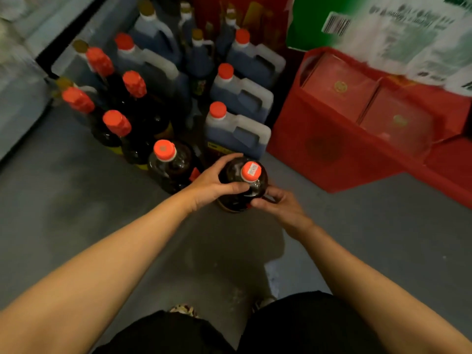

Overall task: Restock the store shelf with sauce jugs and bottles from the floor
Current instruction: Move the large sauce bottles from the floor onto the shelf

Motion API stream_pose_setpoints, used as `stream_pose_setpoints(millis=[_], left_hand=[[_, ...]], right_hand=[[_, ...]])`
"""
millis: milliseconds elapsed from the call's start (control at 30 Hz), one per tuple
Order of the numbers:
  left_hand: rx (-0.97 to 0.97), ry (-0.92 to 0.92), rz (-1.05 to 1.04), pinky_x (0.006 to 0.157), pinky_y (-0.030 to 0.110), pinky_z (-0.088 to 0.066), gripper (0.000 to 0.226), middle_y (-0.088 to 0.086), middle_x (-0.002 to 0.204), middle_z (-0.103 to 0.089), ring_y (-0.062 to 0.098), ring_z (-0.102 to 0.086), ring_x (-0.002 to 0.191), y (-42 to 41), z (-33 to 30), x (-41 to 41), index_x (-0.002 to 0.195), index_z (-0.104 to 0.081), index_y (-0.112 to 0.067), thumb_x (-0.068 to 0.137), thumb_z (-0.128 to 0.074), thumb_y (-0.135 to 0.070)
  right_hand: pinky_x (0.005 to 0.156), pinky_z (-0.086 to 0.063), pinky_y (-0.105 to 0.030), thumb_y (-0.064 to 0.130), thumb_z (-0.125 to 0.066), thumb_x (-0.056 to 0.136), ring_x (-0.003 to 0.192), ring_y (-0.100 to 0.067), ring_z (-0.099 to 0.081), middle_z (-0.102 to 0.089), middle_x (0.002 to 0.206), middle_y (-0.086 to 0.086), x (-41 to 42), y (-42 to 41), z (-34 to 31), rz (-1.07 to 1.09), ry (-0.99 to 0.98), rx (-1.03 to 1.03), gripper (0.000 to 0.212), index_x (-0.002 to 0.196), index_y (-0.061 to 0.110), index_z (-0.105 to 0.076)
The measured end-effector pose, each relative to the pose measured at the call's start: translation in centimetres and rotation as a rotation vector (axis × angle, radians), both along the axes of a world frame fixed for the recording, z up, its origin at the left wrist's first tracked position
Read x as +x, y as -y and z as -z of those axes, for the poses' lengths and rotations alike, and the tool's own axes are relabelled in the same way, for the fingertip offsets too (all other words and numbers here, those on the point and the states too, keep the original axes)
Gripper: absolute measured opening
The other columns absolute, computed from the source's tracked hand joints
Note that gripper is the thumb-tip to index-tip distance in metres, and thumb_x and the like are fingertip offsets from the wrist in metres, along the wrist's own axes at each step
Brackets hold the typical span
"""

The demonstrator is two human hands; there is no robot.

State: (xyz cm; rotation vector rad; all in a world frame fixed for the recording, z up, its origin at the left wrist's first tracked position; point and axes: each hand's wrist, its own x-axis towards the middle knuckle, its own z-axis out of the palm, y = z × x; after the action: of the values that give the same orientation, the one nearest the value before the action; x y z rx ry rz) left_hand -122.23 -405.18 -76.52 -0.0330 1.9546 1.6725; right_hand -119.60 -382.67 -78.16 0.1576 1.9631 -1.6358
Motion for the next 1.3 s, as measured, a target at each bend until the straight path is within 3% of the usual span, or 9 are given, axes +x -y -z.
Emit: stream_pose_setpoints(millis=[233, 400, 533, 633, 733, 867, 1167, 1233, 1300], left_hand=[[0.020, 0.021, -0.141, 0.113, 0.042, -0.041, 0.090, -0.011, 0.134, -0.060, 0.011, -0.053, 0.128, -0.1, -0.3, -0.5, 0.134, -0.053, -0.041, 0.054, -0.084, -0.068], [-0.021, 0.152, -0.224, 0.110, 0.046, -0.043, 0.104, -0.008, 0.139, -0.057, 0.017, -0.052, 0.129, -0.1, -0.9, -0.6, 0.138, -0.048, -0.042, 0.047, -0.077, -0.083], [-0.061, 0.244, -0.222, 0.103, 0.050, -0.046, 0.106, -0.003, 0.140, -0.054, 0.021, -0.050, 0.129, -0.2, -0.5, -0.2, 0.138, -0.043, -0.042, 0.046, -0.071, -0.088], [-0.036, 0.285, -0.238, 0.107, 0.050, -0.043, 0.113, -0.003, 0.140, -0.055, 0.022, -0.049, 0.131, -0.5, -0.5, -0.1, 0.139, -0.042, -0.041, 0.042, -0.069, -0.092], [-0.010, 0.311, -0.262, 0.112, 0.045, -0.039, 0.110, -0.007, 0.141, -0.055, 0.018, -0.047, 0.134, -0.7, -2.3, -0.2, 0.140, -0.047, -0.043, 0.044, -0.069, -0.092], [0.049, 0.388, -0.260, 0.108, 0.044, -0.044, 0.107, -0.008, 0.137, -0.060, 0.017, -0.055, 0.128, -0.5, -9.0, 0.1, 0.136, -0.051, -0.045, 0.042, -0.072, -0.091], [0.107, 0.401, -0.433, 0.097, 0.038, -0.052, 0.088, -0.002, 0.107, -0.072, 0.015, -0.069, 0.103, 0.8, -30.2, 3.3, 0.112, -0.060, -0.022, 0.045, -0.080, -0.077], [0.087, 0.389, -0.487, 0.094, 0.036, -0.052, 0.063, -0.005, 0.094, -0.075, 0.013, -0.070, 0.096, 1.9, -35.4, 4.2, 0.098, -0.065, -0.023, 0.059, -0.080, -0.069], [0.076, 0.409, -0.553, 0.094, 0.038, -0.053, 0.071, -0.004, 0.093, -0.077, 0.016, -0.072, 0.095, 3.4, -40.5, 5.1, 0.100, -0.068, -0.021, 0.053, -0.081, -0.074]], right_hand=[[0.088, -0.051, -0.027, 0.063, -0.085, 0.062, 0.093, -0.019, -0.065, -0.068, 0.098, -0.015, -0.2, 2.0, -1.4, 0.115, -0.064, -0.095, 0.087, 0.086, -0.017, -0.064], [0.090, -0.049, -0.045, 0.056, -0.080, 0.069, 0.089, -0.031, -0.065, -0.071, 0.089, -0.018, -1.0, 2.6, -1.9, 0.175, 0.014, -0.061, 0.048, 0.076, 0.009, -0.073], [0.102, -0.049, -0.055, 0.062, -0.081, 0.067, 0.108, -0.046, -0.066, -0.072, 0.105, -0.029, -0.9, 2.7, -1.9, 0.185, 0.068, -0.050, 0.081, 0.098, -0.011, -0.068], [0.094, -0.055, -0.045, 0.059, -0.079, 0.074, 0.104, -0.037, -0.071, -0.073, 0.107, -0.027, -1.2, 2.7, -2.6, 0.172, 0.117, -0.050, 0.083, 0.103, -0.017, -0.063], [0.083, -0.054, -0.033, 0.046, -0.071, 0.076, 0.090, -0.025, -0.071, -0.074, 0.099, -0.023, -1.4, 2.9, -5.0, 0.174, 0.184, -0.042, 0.054, 0.088, -0.006, -0.066], [0.065, -0.056, -0.018, 0.040, -0.069, 0.074, 0.075, -0.011, -0.073, -0.075, 0.091, -0.012, -1.4, 2.9, -12.1, 0.173, 0.257, -0.069, 0.048, 0.094, -0.003, -0.071], [0.089, -0.055, -0.042, 0.077, -0.084, 0.048, 0.093, -0.031, -0.070, -0.073, 0.107, -0.026, 0.2, 4.8, -33.0, 0.061, 0.256, -0.060, 0.113, 0.111, -0.015, -0.062], [0.081, -0.055, -0.036, 0.072, -0.083, 0.058, 0.087, -0.027, -0.068, -0.073, 0.095, -0.018, 0.6, 6.0, -37.8, 0.023, 0.230, -0.063, 0.092, 0.102, -0.008, -0.066], [0.072, -0.051, -0.029, 0.047, -0.080, 0.074, 0.083, -0.025, -0.063, -0.066, 0.086, -0.012, 1.0, 7.4, -42.7, -0.031, 0.194, -0.096, 0.054, 0.094, 0.000, -0.063]])
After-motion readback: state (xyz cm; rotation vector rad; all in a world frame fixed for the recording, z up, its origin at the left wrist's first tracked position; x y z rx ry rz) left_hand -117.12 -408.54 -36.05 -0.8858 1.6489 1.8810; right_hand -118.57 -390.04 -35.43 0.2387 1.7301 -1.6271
